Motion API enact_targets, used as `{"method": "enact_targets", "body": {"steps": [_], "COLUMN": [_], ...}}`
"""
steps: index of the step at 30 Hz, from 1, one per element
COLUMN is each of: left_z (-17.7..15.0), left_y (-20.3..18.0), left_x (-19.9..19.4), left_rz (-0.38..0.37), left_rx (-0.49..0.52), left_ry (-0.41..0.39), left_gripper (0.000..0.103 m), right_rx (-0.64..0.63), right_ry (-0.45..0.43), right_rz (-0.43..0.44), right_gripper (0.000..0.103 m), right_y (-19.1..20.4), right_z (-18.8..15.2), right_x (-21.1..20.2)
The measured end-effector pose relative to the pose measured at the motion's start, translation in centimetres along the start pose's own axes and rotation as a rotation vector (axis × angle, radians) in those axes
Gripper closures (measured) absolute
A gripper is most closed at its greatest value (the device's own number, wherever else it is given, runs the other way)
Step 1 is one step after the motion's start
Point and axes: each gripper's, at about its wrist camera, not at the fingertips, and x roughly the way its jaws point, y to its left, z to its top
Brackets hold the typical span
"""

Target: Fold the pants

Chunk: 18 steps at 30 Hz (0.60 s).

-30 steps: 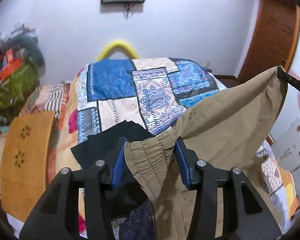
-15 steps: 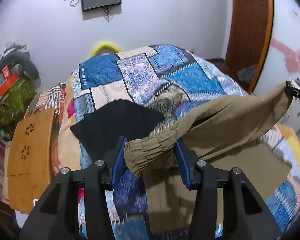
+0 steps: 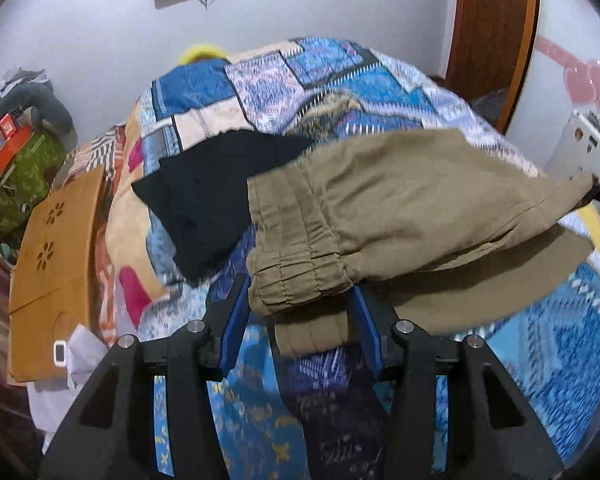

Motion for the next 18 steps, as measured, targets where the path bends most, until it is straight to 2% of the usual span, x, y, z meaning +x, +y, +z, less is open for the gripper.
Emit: {"method": "enact_targets", "body": {"steps": [3,7,10,12,14,16,18], "left_z": [-0.7,-1.3,-1.5,-1.3,-0.7,0.0,0.7], "left_y": [-0.1,0.3,0.4,0.1,-0.3,-0.9,-1.8], "left_x": [-0.3,-1.5,-2.9,-3.8,-4.8,-5.3,-5.3], "left_rz": [0.020,0.014,0.024,0.036,0.056,0.066,0.069], "left_rx": [0.001,-0.031,-0.033,-0.023,-0.003,0.022,0.065], "left_ry": [0.009,-0.011,-0.029,-0.042,-0.059,-0.077,-0.080], "left_gripper": [0.052,0.039,0.035,0.030,0.015,0.009,0.002], "right_rx": [0.008,0.031,0.031,0.024,0.009,-0.012,-0.033], "right_ry": [0.019,0.068,0.081,0.066,0.043,0.014,-0.007], "right_rz": [-0.012,-0.024,-0.023,-0.032,-0.037,-0.030,-0.014], "right_gripper": [0.087,0.084,0.080,0.073,0.069,0.064,0.053], "right_y": [0.1,0.0,0.3,0.7,1.2,1.8,2.7], "right_z": [-1.3,-2.9,-3.8,-3.9,-3.7,-3.1,-2.4], "right_x": [-0.4,-0.9,-1.8,-2.7,-3.4,-4.1,-4.4]}}
